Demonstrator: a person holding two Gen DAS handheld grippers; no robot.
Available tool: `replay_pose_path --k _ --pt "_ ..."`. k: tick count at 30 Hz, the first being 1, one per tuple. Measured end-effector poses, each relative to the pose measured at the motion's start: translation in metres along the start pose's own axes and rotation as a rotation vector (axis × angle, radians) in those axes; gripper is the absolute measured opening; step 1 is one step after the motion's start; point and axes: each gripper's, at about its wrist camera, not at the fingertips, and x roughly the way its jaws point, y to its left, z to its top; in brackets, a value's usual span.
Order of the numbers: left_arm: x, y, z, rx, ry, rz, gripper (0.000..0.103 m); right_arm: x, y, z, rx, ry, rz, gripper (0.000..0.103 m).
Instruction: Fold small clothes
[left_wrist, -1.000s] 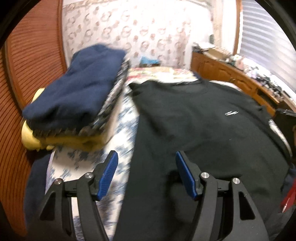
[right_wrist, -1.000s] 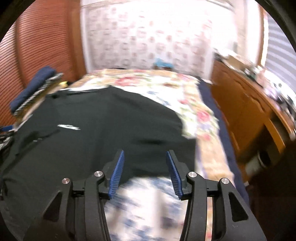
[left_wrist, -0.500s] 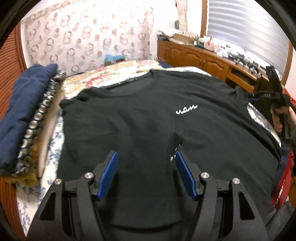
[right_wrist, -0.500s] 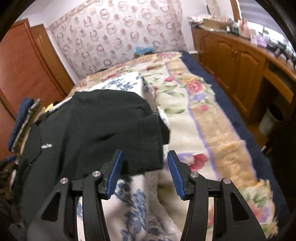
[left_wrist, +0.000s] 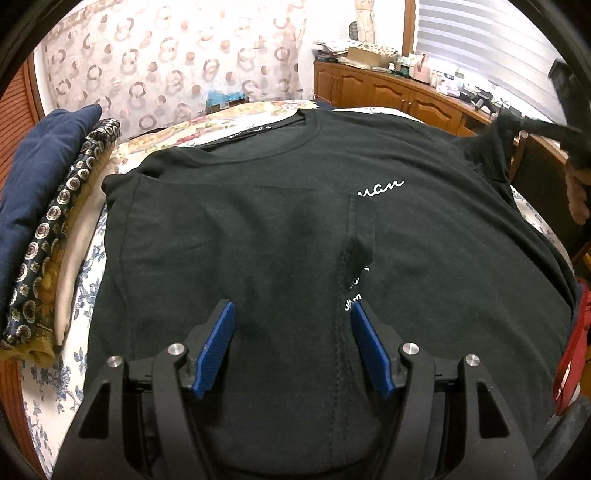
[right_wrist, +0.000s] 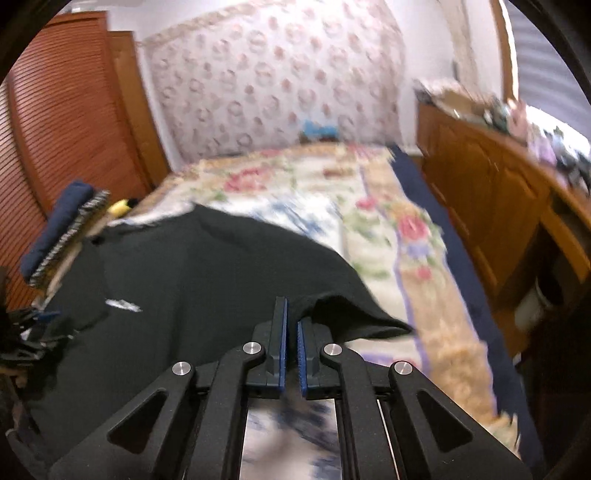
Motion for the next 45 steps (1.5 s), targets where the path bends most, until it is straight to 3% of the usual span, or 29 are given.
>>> replay_pose_path --k 3,5,8,10,13,19,23,29,31,32,33,34,36,45 --pt "0.003 -0.004 0.001 0.017 0.009 -0.017 0.078 -0.005 0.045 0.009 -0.097 -0.031 0.076 0.002" --pt "0.003 -0.005 0.001 0.022 0.01 -0.016 0.079 -0.002 0.074 0.008 -0.16 -0.023 0.126 0.002" --pt "0.003 -0.005 0.002 0.018 0.01 -0.022 0.079 0.012 0.109 -0.009 -0.232 0.04 0.172 0.002" --pt "0.002 -0.005 0.001 0.019 0.01 -0.021 0.079 0.026 0.119 -0.023 -0.246 0.096 0.16 0.013" --pt "0.002 -0.006 0.001 0.019 0.01 -0.02 0.079 0.033 0.114 -0.038 -0.238 0.134 0.138 0.03" --pt "0.0 -0.006 0.001 0.009 0.005 -0.001 0.079 0.018 0.065 -0.043 -0.136 0.098 0.071 0.041" --pt "-0.011 -0.002 0.003 -0.022 -0.041 -0.005 0.079 0.024 0.04 -0.046 -0.083 0.13 0.001 0.043" --pt "-0.041 0.0 0.007 -0.038 -0.126 -0.004 0.079 0.065 0.022 -0.051 -0.032 0.214 -0.029 0.043" --pt "-0.052 0.003 0.007 -0.042 -0.153 0.001 0.079 0.067 0.023 -0.046 -0.029 0.21 -0.026 0.041" --pt "-0.055 0.004 0.007 -0.044 -0.16 0.004 0.079 0.068 0.026 -0.044 -0.038 0.215 -0.014 0.035" --pt "-0.061 0.005 0.007 -0.046 -0.174 0.008 0.079 0.071 0.029 -0.043 -0.049 0.227 0.013 0.017" --pt "-0.065 0.007 0.006 -0.048 -0.183 0.01 0.079 0.074 0.033 -0.041 -0.065 0.238 0.04 0.006" --pt "-0.071 0.011 0.005 -0.054 -0.196 0.013 0.079 0.076 0.045 -0.037 -0.123 0.257 0.045 0.001" --pt "-0.082 0.043 0.004 -0.101 -0.221 0.071 0.079 0.075 0.088 0.045 -0.218 0.142 0.114 0.0"
